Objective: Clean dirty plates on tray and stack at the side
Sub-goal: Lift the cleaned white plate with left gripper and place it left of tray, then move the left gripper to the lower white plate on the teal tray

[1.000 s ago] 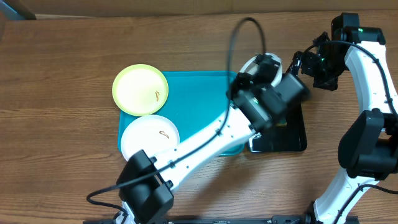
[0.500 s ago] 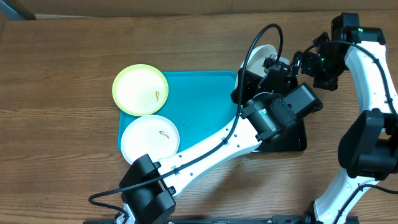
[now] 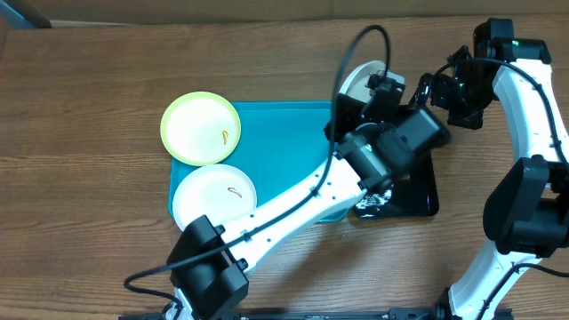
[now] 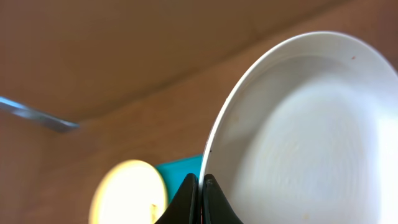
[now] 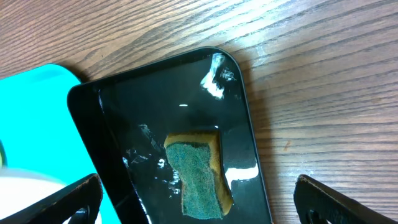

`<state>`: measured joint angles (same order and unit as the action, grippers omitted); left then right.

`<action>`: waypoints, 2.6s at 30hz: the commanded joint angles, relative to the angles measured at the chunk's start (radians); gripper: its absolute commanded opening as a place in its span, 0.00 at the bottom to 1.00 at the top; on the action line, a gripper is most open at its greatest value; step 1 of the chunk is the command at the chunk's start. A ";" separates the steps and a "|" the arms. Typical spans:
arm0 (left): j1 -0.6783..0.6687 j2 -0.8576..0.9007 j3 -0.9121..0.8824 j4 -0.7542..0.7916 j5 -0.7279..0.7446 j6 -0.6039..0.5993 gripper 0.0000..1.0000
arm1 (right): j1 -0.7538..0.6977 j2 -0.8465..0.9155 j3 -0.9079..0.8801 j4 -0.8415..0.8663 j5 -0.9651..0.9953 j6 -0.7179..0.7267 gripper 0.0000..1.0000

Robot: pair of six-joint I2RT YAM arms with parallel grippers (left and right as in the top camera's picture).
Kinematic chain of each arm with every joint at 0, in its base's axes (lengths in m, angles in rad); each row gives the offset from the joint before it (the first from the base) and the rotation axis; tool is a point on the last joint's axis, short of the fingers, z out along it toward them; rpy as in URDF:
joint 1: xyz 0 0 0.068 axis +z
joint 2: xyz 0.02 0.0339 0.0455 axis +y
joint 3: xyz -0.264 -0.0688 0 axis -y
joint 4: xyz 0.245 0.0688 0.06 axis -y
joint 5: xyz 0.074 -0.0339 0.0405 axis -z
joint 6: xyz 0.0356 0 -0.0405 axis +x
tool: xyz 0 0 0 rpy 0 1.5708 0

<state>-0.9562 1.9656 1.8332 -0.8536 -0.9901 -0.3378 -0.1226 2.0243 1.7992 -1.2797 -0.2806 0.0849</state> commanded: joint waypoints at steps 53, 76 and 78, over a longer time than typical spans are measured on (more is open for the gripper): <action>1.650 -0.074 -0.317 -0.052 1.468 0.114 0.64 | 0.003 -0.025 0.013 0.003 0.004 0.000 1.00; 1.129 -0.176 -0.420 -0.504 1.054 0.101 0.54 | 0.003 -0.025 0.013 0.003 0.004 0.000 1.00; 1.102 -0.176 -0.435 -0.503 1.022 0.089 0.54 | 0.003 -0.025 0.013 0.003 0.004 0.000 1.00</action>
<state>0.1757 1.8061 1.4231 -1.3571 0.1623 -0.2054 -0.1226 2.0243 1.7992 -1.2793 -0.2806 0.0853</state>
